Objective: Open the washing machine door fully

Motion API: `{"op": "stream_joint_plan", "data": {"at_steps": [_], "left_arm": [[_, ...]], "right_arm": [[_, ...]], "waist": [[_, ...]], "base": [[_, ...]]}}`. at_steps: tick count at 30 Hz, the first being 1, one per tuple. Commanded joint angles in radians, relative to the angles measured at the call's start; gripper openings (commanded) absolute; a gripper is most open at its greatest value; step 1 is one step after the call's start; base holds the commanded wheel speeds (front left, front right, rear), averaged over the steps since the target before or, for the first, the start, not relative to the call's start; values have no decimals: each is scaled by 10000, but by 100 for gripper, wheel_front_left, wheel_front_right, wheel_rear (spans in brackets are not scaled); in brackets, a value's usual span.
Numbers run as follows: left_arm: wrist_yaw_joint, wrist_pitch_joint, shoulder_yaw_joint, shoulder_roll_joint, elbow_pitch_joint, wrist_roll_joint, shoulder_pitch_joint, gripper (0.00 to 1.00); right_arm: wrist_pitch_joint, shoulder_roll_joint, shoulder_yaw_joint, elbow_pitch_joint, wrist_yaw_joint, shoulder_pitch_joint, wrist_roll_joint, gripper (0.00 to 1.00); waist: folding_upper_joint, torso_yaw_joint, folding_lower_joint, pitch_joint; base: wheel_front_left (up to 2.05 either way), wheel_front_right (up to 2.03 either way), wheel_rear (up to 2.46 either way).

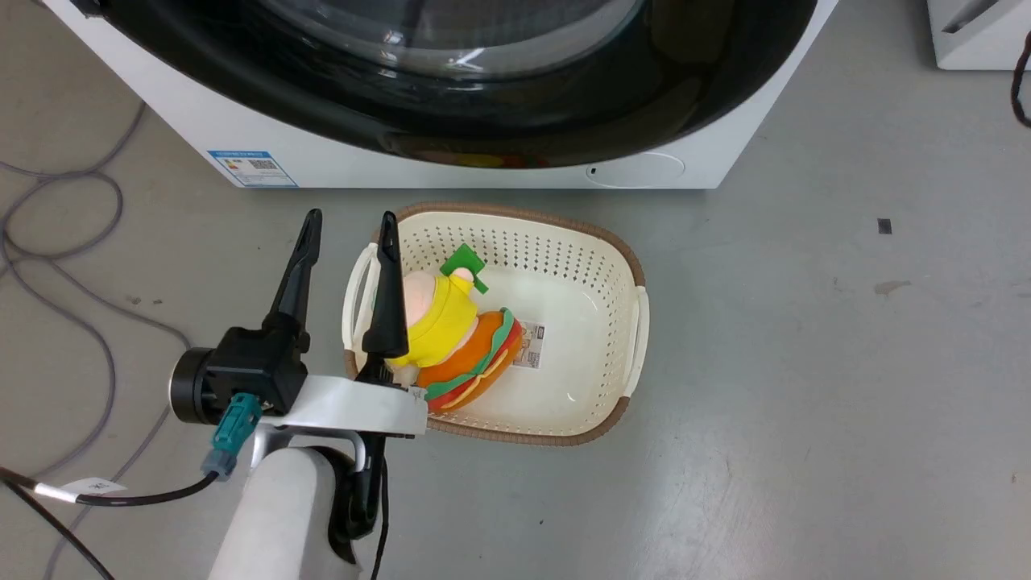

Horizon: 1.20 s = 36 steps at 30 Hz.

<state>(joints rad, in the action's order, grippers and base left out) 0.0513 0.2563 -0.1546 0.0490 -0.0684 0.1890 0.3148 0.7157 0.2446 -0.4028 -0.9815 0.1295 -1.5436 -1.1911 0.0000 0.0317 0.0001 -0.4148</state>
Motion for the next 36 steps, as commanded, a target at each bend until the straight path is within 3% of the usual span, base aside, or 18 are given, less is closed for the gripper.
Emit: {"op": "stream_joint_plan", "data": {"at_steps": [1, 21, 36], "left_arm": [[39, 55, -17, 12, -36, 80, 144, 100], [44, 55, -206, 12, -431, 233, -218, 100], [22, 55, -10, 12, -702, 119, -1174, 100]], "right_arm": [[225, -321, -88, 118, 12, 453, -91, 0], [1716, -404, 297, 1122, 12, 2216, -663, 0], [2686, -866, 484, 2698, 12, 4430, -1350, 0]], "waist": [[0, 0, -1, 37], [0, 121, -1, 1034], [0, 366, -1, 2242]], "base": [[0, 0, 0], [0, 0, 0], [0, 0, 0]]}}
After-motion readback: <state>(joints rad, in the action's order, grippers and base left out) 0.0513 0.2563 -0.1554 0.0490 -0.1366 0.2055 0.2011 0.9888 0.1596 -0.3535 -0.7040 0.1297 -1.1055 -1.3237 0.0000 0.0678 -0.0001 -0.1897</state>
